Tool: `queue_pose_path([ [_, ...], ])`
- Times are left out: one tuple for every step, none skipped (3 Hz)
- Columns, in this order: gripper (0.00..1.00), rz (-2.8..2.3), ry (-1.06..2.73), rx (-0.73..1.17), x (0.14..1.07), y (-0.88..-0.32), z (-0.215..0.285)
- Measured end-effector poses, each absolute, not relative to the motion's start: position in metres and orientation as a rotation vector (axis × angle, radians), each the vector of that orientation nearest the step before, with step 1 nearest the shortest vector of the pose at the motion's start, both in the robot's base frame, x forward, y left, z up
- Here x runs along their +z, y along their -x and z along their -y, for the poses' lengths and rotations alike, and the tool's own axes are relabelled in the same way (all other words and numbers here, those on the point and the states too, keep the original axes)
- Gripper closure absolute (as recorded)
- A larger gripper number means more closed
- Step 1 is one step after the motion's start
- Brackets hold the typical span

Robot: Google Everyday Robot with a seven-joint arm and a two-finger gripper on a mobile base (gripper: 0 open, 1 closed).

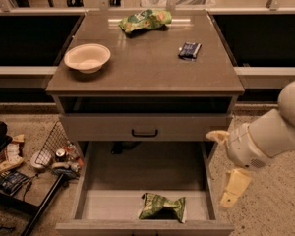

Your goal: Place green jalapeno chip bag into middle drawer

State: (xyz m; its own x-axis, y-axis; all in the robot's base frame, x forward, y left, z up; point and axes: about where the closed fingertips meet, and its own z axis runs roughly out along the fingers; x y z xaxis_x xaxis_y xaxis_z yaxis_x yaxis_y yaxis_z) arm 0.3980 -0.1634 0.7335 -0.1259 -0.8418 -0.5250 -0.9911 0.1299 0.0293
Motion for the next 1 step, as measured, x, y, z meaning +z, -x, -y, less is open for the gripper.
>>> queue_pose_path([
  [0.0,-2.024,1.875,0.349,0.8005,-0.3928,0.1625],
])
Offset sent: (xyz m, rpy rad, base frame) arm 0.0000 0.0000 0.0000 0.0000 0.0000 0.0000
